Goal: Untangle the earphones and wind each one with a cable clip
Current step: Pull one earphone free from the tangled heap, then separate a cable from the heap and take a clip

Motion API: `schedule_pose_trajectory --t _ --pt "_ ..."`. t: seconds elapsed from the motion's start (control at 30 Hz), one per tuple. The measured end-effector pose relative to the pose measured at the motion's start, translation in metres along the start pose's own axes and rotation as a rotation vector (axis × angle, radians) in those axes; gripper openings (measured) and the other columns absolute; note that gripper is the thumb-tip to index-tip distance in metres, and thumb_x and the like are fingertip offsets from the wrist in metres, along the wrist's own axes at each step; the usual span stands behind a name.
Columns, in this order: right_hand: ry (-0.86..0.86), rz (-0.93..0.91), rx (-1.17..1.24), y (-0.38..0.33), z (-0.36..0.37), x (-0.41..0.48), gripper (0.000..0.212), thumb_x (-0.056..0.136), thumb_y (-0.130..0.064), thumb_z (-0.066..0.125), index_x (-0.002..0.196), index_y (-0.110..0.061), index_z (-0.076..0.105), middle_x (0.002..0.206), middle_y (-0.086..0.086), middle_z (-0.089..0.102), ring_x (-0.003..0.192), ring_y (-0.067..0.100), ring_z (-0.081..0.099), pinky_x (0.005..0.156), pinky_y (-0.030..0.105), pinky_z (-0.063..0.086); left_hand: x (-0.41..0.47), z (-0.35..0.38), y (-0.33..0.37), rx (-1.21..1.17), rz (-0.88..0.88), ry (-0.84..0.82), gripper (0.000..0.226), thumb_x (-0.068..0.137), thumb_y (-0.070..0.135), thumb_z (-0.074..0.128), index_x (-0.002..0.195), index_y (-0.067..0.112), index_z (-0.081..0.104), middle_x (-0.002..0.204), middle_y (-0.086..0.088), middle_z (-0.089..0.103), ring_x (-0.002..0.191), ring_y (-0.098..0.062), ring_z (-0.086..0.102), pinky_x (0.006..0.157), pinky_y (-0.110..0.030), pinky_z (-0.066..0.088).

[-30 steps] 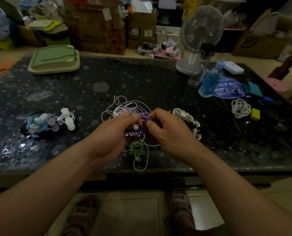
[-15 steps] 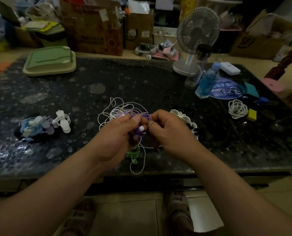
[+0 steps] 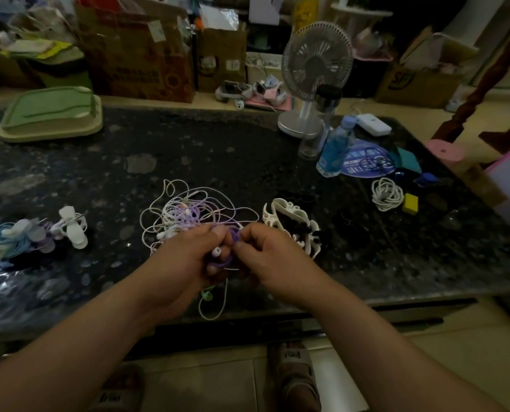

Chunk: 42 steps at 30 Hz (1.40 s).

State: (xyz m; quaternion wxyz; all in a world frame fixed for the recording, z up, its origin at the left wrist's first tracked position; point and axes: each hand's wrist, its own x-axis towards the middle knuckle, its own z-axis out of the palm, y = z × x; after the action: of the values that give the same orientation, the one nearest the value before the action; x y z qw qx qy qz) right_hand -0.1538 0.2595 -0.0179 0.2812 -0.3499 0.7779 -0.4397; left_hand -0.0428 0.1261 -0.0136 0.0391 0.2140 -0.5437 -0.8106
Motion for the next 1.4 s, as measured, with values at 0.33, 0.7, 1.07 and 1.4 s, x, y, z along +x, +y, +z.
schedule_pose_trajectory --t 0.33,0.7,1.07,1.4 --pt "0.346 0.200 -0.071 0.036 -0.061 0.038 0.016 0.105 -0.022 0.055 0.099 -0.019 0.070 0.088 0.000 0.073 0.074 0.015 0.068 0.067 0.033 0.057 0.032 -0.007 -0.001 0.082 0.038 0.170 0.025 0.111 0.028 0.043 0.097 0.012 0.055 0.068 0.004 0.047 0.059 -0.013 0.045 0.058 -0.032 0.054" --pt "0.264 0.211 -0.840 0.039 -0.039 0.079 0.029 0.099 -0.040 0.059 0.124 -0.026 0.056 0.116 0.001 0.070 0.109 0.028 0.063 0.093 0.043 0.045 0.066 -0.004 0.001 0.003 0.075 0.158 0.020 0.112 0.026 0.043 0.102 0.013 0.054 0.068 0.004 0.049 0.060 -0.013 0.045 0.064 -0.030 0.047" --pt "0.197 0.283 -0.781 0.021 -0.041 0.087 0.030 0.099 -0.035 0.062 0.127 -0.028 0.058 0.125 -0.001 0.063 0.114 0.023 0.062 0.099 0.045 0.044 0.054 -0.018 0.007 0.045 0.064 0.110 0.023 0.112 0.029 0.042 0.099 0.015 0.055 0.072 0.003 0.048 0.063 -0.013 0.046 0.063 -0.029 0.049" --pt "0.114 0.246 0.619 -0.043 -0.029 0.018 0.016 0.105 -0.017 0.050 0.090 -0.014 0.057 0.069 0.003 0.051 0.053 0.010 0.039 0.049 0.025 0.031 0.039 -0.020 0.022 0.065 0.123 0.059 0.022 0.112 0.029 0.041 0.106 0.013 0.056 0.072 0.004 0.047 0.063 -0.013 0.045 0.064 -0.030 0.048"
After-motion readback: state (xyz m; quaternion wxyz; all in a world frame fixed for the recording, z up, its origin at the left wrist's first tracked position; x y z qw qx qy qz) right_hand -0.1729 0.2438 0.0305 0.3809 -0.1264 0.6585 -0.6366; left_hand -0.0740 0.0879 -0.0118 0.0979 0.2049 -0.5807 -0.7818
